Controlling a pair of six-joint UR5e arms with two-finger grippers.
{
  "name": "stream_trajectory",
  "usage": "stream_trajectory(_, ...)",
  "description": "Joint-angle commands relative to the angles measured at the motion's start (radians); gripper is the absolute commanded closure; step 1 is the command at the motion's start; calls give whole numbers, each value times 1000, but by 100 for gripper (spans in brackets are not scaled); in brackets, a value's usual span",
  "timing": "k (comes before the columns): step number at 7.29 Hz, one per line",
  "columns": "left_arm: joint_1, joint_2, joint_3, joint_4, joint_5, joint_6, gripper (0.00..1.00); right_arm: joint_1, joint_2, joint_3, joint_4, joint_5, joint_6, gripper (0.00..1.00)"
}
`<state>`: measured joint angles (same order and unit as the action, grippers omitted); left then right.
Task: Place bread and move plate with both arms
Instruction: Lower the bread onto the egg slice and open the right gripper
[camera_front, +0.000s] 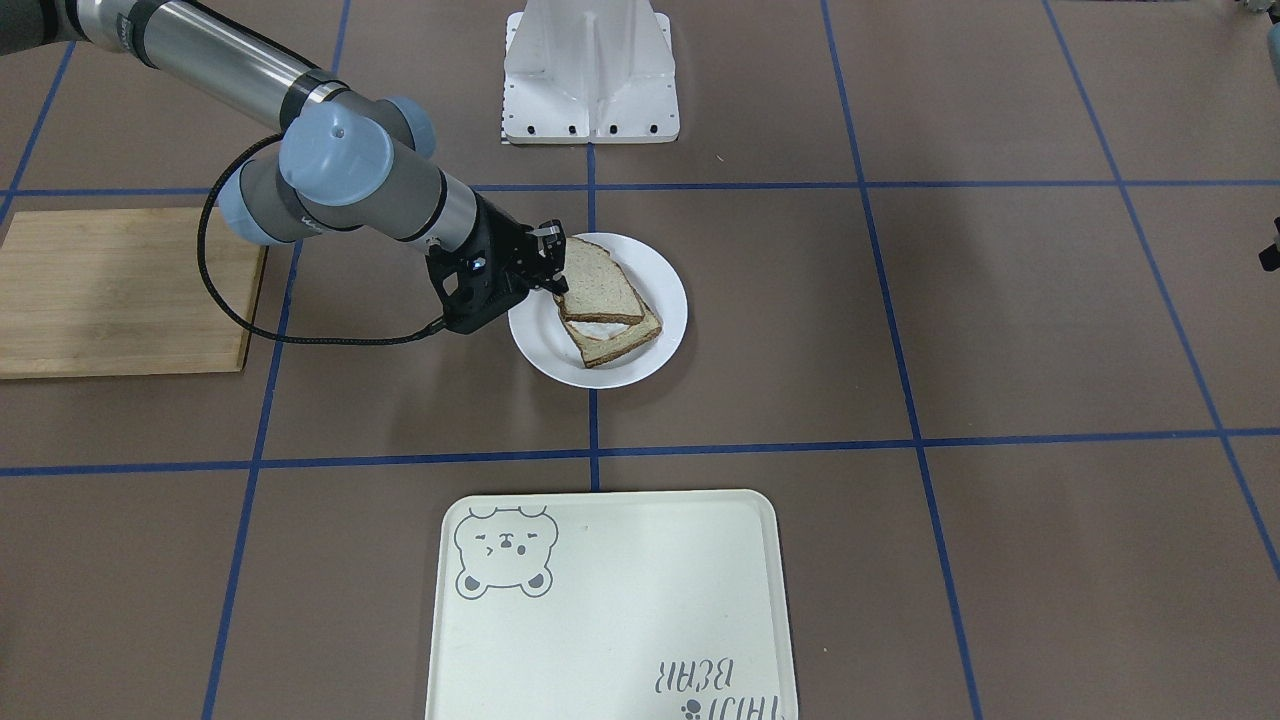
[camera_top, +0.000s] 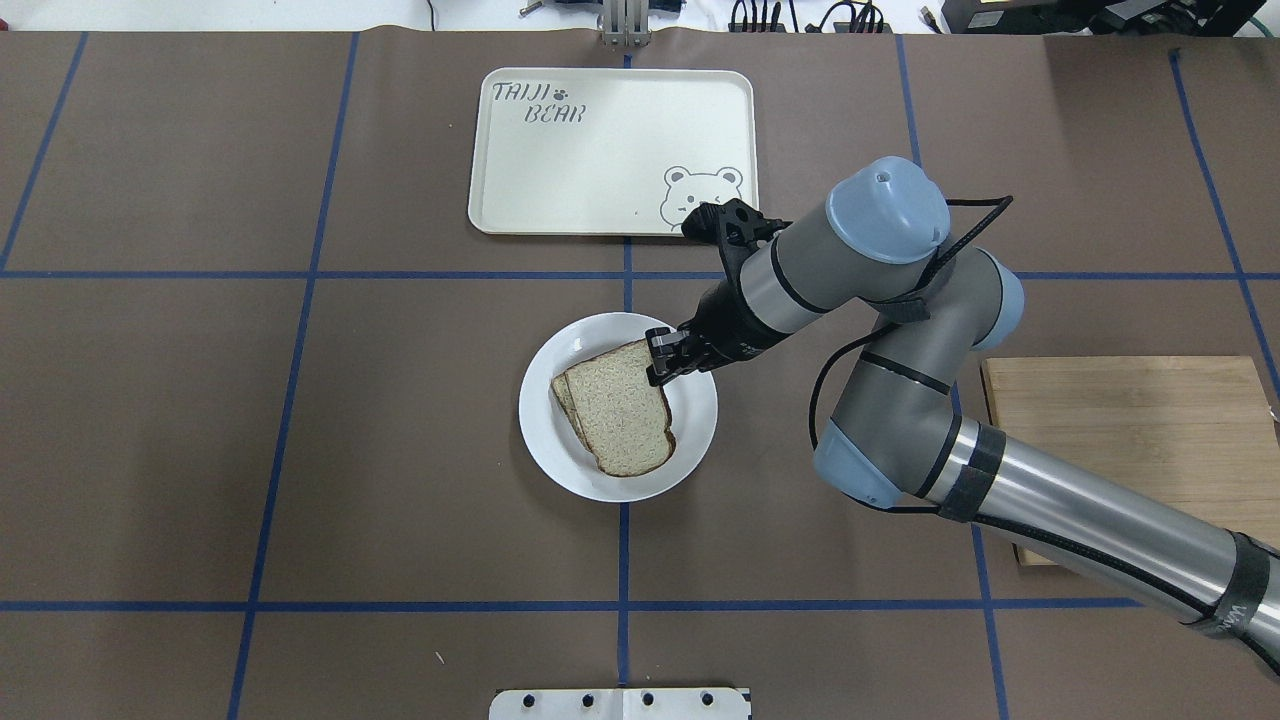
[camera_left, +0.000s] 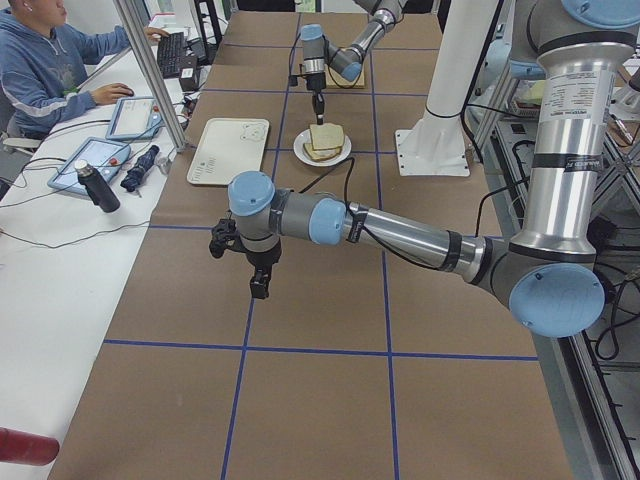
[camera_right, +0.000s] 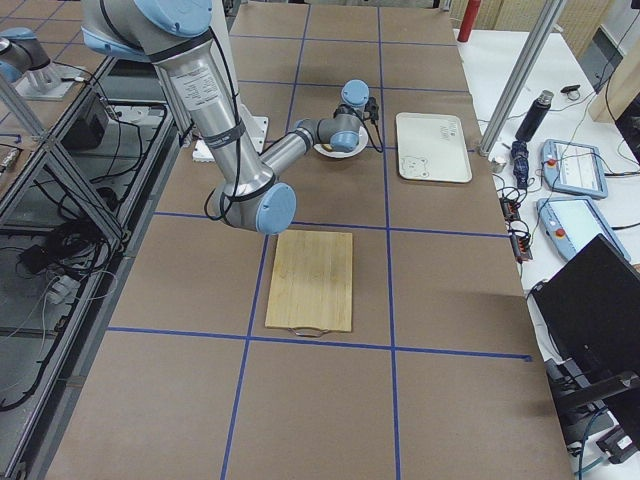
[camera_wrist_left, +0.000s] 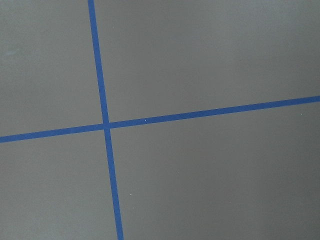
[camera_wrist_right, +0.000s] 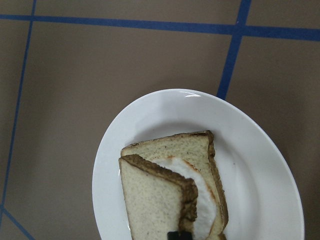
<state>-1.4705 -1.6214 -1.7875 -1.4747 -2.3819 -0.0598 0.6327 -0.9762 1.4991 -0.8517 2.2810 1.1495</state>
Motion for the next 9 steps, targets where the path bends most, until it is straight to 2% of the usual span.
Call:
stream_trajectory(1, -1, 0, -3, 1, 0, 0, 1, 1, 11, -22, 0, 2, -4, 100)
stream_trajectory(9, 1, 0, -3, 1, 0, 0, 1, -10, 22, -46, 0, 9, 6, 100)
